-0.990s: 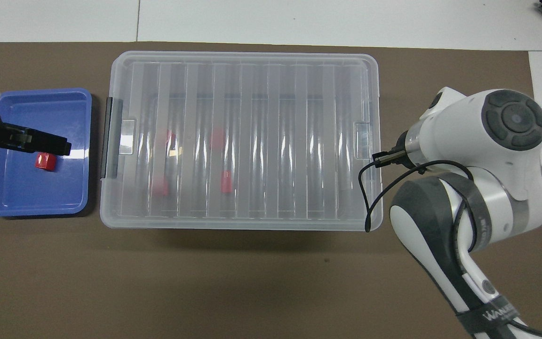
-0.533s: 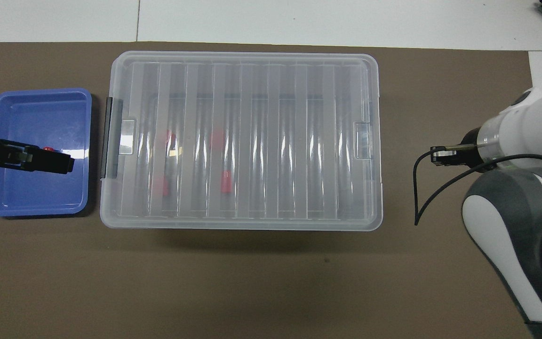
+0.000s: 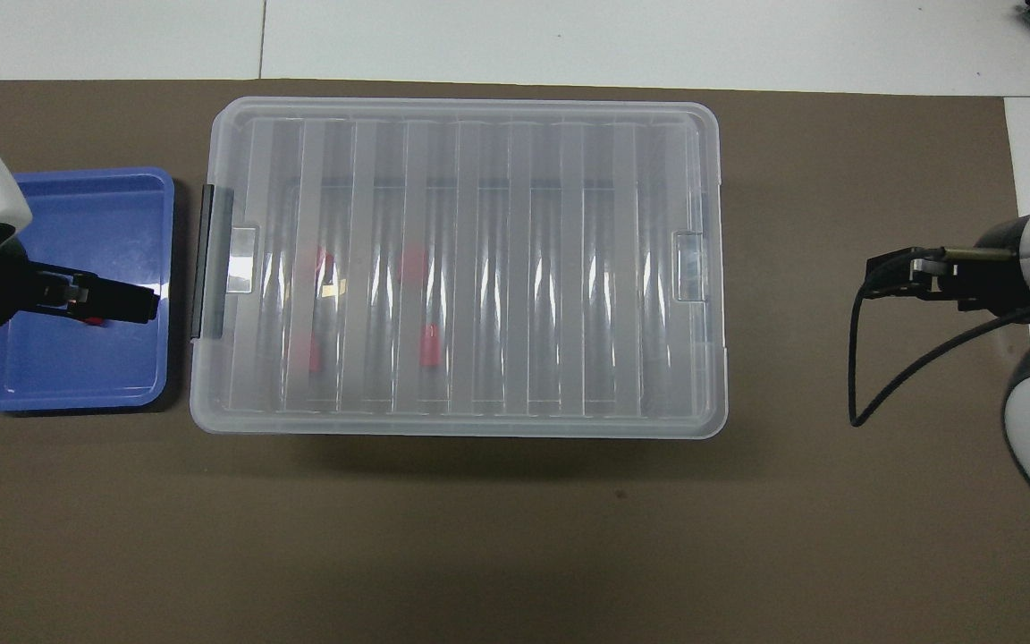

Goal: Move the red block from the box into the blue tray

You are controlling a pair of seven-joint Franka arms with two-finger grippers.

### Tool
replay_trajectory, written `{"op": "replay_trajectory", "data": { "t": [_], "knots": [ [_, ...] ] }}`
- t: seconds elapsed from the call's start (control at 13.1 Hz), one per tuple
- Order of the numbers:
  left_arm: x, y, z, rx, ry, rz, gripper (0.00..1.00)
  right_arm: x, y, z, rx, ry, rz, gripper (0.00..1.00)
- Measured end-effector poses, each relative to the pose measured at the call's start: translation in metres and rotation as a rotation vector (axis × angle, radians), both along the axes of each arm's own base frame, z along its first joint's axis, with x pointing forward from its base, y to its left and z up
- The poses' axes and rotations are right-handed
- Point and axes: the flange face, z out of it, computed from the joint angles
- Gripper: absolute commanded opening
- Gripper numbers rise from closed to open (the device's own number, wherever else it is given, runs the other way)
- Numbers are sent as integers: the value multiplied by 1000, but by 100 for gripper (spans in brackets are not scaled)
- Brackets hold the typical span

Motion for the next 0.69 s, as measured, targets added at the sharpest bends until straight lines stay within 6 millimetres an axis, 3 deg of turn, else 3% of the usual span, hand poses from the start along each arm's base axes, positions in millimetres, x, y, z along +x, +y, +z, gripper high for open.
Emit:
{"op": "replay_trajectory", "data": {
  "t": [0.23,0.46,0.69],
  "knots": [
    [0,-1,-2,0,1,-3,100,1,-15,24,0,17,-28,100],
    [0,-1,-4,1,5,-2,100,6,-29,20,0,50,-48,100],
    [0,-1,-5,1,6,-1,100,8,-30,14,0,64,-45,100]
  ]
}}
